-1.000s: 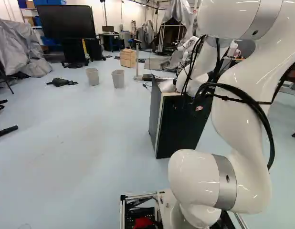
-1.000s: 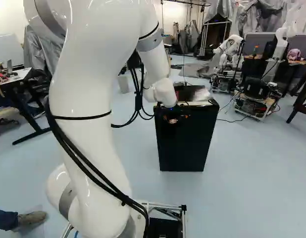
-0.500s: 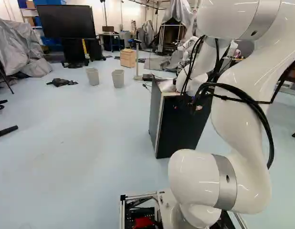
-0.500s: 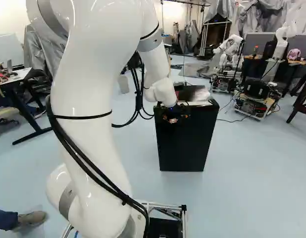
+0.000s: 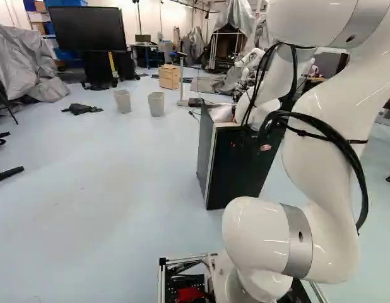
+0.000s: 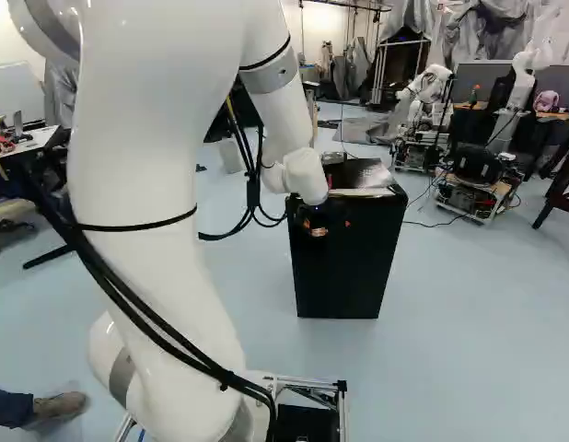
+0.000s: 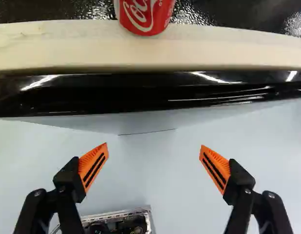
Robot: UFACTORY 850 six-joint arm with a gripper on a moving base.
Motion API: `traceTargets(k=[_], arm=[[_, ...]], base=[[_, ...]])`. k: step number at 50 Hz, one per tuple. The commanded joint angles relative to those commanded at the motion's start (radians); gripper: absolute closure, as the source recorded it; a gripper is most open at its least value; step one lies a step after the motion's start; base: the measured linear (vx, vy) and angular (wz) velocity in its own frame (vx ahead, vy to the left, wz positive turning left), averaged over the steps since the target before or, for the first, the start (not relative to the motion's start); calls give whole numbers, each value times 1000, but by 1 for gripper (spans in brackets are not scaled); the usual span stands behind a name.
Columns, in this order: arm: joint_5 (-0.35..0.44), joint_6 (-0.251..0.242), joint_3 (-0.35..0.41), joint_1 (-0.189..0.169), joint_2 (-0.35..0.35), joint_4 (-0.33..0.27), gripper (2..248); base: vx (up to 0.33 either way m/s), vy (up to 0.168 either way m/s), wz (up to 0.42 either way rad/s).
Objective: Grab a drink from the fridge
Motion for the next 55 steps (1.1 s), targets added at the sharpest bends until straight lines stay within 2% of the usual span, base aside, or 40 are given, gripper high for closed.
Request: traceTargets(k=[8,16,43,55], arm=[[28,0,40,-7,33,44,3],[90,0,81,-13,68,54,3],[370,0,231,-16,203,-34,3],[496,0,283,-7,254,-48,3]], base=[[0,0,0],[0,0,0],[0,0,0],[0,0,0]])
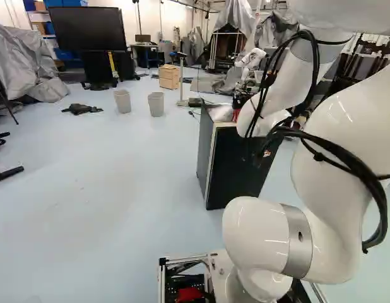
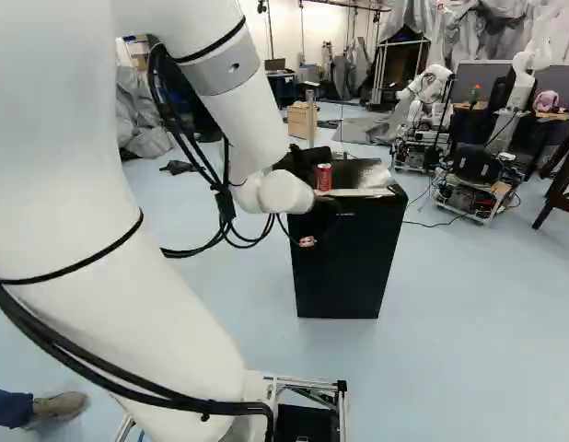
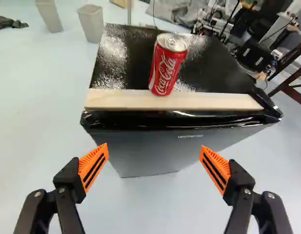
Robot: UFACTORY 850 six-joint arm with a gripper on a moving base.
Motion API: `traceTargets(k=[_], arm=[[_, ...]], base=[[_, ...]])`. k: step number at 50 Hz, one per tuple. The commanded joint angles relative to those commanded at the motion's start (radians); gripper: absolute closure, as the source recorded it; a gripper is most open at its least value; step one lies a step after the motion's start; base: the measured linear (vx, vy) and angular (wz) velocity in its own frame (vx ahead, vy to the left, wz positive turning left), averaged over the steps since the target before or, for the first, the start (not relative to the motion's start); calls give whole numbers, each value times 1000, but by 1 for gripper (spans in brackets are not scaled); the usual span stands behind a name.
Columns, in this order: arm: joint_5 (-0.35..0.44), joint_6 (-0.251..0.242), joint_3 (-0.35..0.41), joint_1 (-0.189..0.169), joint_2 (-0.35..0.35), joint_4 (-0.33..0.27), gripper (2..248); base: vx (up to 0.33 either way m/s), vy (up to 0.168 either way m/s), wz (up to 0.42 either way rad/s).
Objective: Grab a drink from the fridge
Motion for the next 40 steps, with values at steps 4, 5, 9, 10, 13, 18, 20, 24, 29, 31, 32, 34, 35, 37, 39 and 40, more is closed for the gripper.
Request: traceTargets(k=[4,5,9,10,13,18,20,24,29,31,32,34,35,37,39,40], arm=[[42,0,5,1,5,-1,3],[53,0,6,1,5,-1,3],[95,0,7,2,7,-1,3],[105,0,7,2,7,-1,3],[137,0,7,2,7,-1,3],[188,0,0,4,0,3,3],[206,0,-6,5,-5,8,3],[234,0,-21,10,-20,22,3],[254,0,-43,20,-42,49,3],[259,0,-52,24,-50,63,3],[261,0,-56,26,-55,70,3],[263,0,-65,31,-63,86,3],[264,0,-70,34,-67,94,3],[266,0,-79,38,-76,112,3],[267,0,-88,43,-85,129,3],[267,0,-93,46,-90,140,3]], base=[[0,0,0],[0,0,0],[0,0,0],[0,0,0],[0,0,0],[0,0,0],[0,0,0],[0,0,0],[0,0,0],[0,0,0],[0,0,0],[0,0,0],[0,0,0],[0,0,0],[0,0,0],[0,0,0]])
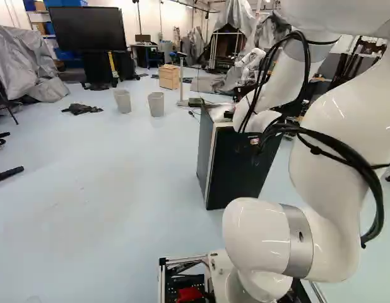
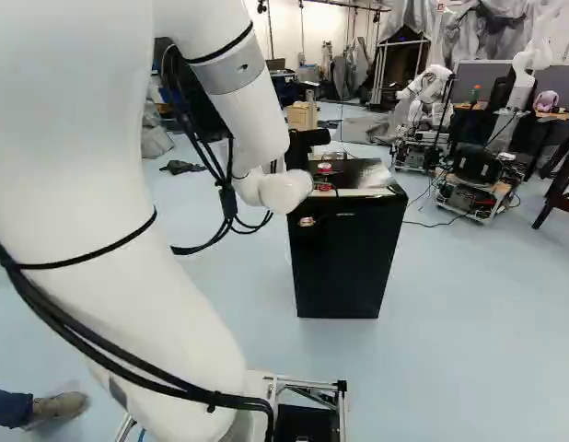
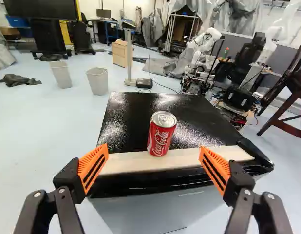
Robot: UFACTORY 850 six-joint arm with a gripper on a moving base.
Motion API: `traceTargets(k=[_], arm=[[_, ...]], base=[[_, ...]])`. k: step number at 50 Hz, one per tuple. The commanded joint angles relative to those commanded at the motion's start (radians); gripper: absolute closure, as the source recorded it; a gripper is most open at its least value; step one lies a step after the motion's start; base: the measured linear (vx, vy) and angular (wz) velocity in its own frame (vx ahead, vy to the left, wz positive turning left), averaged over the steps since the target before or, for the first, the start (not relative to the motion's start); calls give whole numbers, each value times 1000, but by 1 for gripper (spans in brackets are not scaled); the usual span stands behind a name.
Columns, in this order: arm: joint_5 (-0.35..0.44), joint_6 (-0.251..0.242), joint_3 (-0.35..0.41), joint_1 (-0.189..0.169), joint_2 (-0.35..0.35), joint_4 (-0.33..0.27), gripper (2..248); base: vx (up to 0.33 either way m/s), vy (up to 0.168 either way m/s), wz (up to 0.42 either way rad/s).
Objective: Grab a drink from the fridge
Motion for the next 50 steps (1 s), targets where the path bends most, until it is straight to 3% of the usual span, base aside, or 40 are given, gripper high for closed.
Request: traceTargets(k=[21,37,50], arm=[[1,0,-97,46,-107,177,3],[1,0,-175,70,-206,192,3],[1,0,-193,73,-225,192,3]], base=[[0,0,0],[0,0,0],[0,0,0]])
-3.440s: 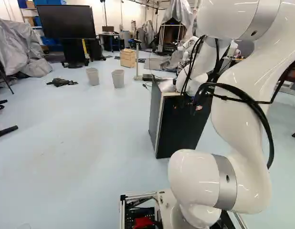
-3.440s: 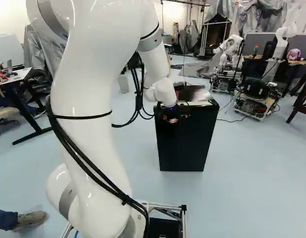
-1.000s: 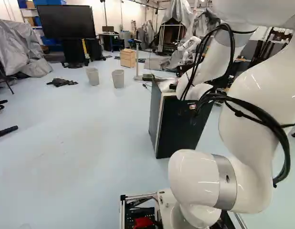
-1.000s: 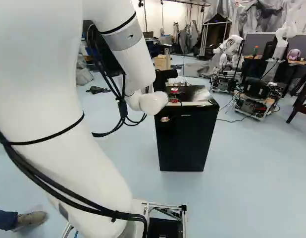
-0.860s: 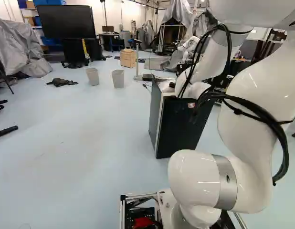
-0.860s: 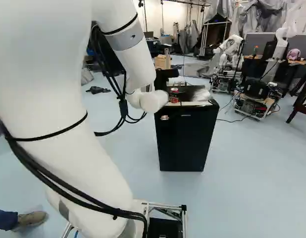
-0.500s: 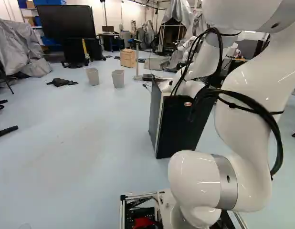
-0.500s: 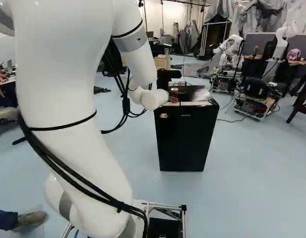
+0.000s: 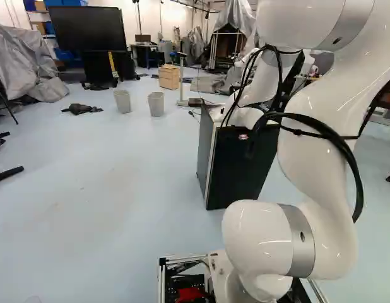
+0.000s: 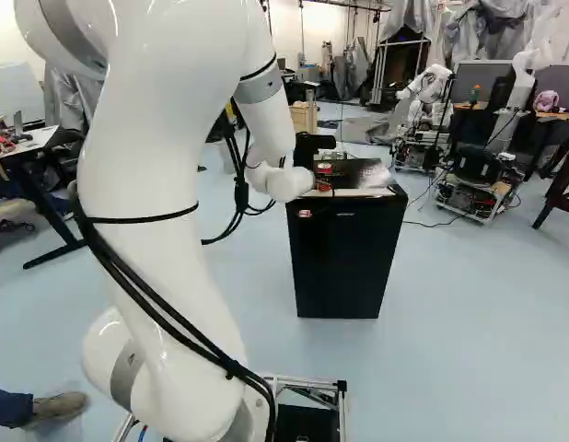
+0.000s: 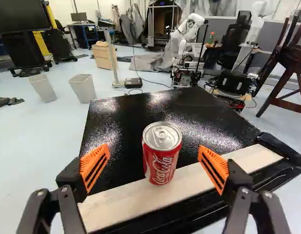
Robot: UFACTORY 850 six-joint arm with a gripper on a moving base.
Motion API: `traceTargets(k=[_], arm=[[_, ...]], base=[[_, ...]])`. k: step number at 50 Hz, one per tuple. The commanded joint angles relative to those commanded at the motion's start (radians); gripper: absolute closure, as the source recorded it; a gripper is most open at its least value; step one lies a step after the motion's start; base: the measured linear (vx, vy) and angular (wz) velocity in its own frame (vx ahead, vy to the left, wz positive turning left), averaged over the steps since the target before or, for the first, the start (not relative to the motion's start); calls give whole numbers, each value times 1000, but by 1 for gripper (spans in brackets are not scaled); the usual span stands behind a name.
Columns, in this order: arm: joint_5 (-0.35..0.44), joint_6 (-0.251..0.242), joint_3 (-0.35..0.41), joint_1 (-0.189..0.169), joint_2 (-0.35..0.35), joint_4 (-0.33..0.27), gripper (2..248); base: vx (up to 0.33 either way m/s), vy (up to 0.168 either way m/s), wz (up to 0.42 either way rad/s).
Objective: Grab a drink from the fridge
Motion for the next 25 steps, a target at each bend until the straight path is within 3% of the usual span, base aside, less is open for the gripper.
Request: traceTargets(k=[1,2,6,7,12,13,17,18,22,23,25], arm=[[0,0,0,0,0,0,3],[0,0,0,0,0,0,33],[0,0,-1,0,-1,0,33],[0,0,-1,0,-1,0,70],[0,0,-1,0,-1,0,70],[0,0,-1,0,-1,0,108],[0,0,-1,0,-1,0,108],[0,0,-1,0,-1,0,144],[0,0,-1,0,-1,0,144],[0,0,-1,0,-1,0,157],[0,0,-1,0,-1,0,157]], base=[[0,0,0],[0,0,0],[0,0,0],[0,0,0],[0,0,0],[0,0,0],[0,0,0],[0,0,0],[0,0,0],[0,0,0],[0,0,0]])
